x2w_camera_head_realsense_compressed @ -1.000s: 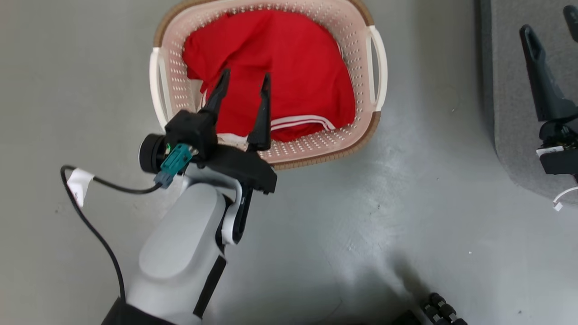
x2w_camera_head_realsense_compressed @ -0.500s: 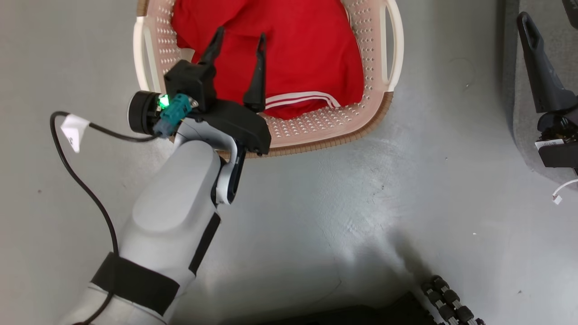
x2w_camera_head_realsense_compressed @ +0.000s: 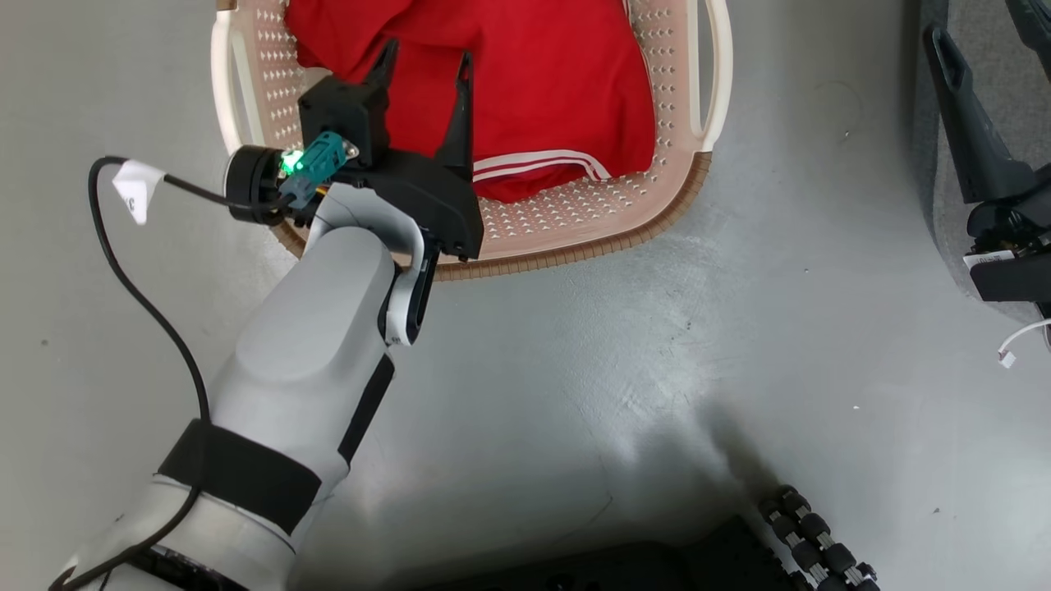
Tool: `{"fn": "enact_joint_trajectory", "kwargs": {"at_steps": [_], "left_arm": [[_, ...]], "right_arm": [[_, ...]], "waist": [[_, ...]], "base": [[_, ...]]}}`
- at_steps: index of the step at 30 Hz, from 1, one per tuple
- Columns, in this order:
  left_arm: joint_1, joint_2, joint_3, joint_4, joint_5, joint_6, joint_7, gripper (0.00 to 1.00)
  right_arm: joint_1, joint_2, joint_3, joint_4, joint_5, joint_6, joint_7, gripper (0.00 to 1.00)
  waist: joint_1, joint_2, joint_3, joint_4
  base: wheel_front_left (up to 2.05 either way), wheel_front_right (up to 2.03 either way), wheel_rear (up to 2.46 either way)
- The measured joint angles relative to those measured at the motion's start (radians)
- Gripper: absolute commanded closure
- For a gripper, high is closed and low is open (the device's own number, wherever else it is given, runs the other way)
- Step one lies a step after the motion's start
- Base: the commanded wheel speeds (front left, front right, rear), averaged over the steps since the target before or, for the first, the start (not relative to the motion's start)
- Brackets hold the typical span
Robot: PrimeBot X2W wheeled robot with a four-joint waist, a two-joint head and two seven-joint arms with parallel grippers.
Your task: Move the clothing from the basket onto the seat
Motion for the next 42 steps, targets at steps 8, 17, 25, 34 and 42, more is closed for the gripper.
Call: {"fn": "enact_joint_trajectory", "kwargs": {"at_steps": [8, 17, 25, 34, 42], "left_arm": [[-0.034, 0.0, -0.047, 0.037, -0.074, 0.0, 0.014, 0.0], [-0.058, 0.0, -0.112, 0.052, -0.153, 0.0, 0.034, 0.0], [-0.115, 0.001, -0.143, 0.09, -0.199, 0.0, 0.052, 0.0], [-0.153, 0.001, -0.17, 0.14, -0.251, 0.0, 0.057, 0.0], [-0.174, 0.001, -0.197, 0.167, -0.293, 0.0, 0.052, 0.0]], "right_arm": [[-0.009, 0.001, 0.019, 0.004, 0.007, 0.0, 0.0, 0.0], [-0.014, 0.0, 0.031, 0.015, 0.008, 0.0, 0.0, 0.0], [-0.035, -0.002, 0.038, 0.009, 0.016, 0.0, 0.0, 0.0], [-0.035, -0.026, 0.037, 0.01, 0.016, 0.0, 0.0, 0.0], [-0.043, -0.032, 0.049, 0.009, 0.015, 0.0, 0.0, 0.0]], "waist": [[0.0, -0.0001, 0.009, -0.011], [0.0, -0.0001, 0.023, -0.024], [0.0001, -0.0001, 0.048, -0.033], [0.0001, -0.0001, 0.086, -0.04], [0.0, -0.0001, 0.111, -0.044]], "base": [[0.0, 0.0, 0.0], [0.0, 0.0, 0.0], [0.0, 0.0, 0.0], [0.0, 0.0, 0.0], [0.0, 0.0, 0.0]]}}
